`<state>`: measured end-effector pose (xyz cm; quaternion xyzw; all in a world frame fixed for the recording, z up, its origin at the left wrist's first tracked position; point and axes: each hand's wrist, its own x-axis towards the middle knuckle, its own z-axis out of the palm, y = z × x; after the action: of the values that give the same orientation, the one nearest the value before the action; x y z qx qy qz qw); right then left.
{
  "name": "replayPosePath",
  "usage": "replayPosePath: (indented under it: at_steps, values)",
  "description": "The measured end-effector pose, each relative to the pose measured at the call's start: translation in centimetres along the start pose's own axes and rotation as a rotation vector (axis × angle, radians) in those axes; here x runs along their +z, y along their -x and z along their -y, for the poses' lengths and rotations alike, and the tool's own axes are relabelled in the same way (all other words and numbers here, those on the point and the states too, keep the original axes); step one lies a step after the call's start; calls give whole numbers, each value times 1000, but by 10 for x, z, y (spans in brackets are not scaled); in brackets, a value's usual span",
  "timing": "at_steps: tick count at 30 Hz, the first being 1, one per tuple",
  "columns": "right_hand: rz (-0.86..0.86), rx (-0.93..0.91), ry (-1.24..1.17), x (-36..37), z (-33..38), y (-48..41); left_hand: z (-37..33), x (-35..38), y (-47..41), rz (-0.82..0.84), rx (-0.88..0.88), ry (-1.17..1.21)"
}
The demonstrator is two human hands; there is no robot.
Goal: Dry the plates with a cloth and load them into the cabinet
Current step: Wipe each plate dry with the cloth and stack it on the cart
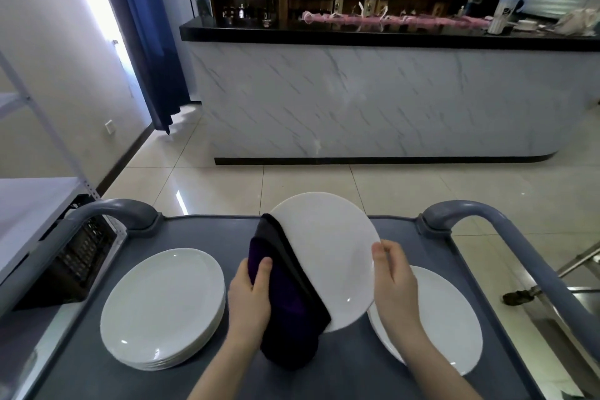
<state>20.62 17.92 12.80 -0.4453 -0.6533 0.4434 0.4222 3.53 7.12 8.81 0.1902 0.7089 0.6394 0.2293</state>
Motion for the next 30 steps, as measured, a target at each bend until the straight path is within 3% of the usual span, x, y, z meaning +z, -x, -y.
replayPosePath:
  at_steps: [4, 7, 10, 13, 15, 19, 22, 26, 30]
  values:
    - [252, -169, 230, -17, 12, -28, -18, -18, -11, 162, 270, -226]
    - [476, -252, 434, -12, 21, -43, -32, -20, -17, 346, 373, -356]
    - [565, -271, 389, -1, 18, -37, -37, -17, -20, 419, 399, -405]
    - [459, -277, 266, 3, 12, -27, -34, -15, -21, 365, 352, -336]
    - [338, -238, 189, 4, 9, -24, -28, -15, -20, 231, 277, -229]
    - [-23, -29, 1, 12, 1, -11, -8, -4, 0, -40, 73, -104]
    - [-195, 110, -106, 23, -4, -1, 1, 10, 18, -155, -7, -70]
    - [-201, 98, -72, 19, -9, 0, 0, 12, 15, -101, 13, -88]
    - [-10, -74, 21, -2, 0, -14, -16, -1, -7, 34, 191, -217]
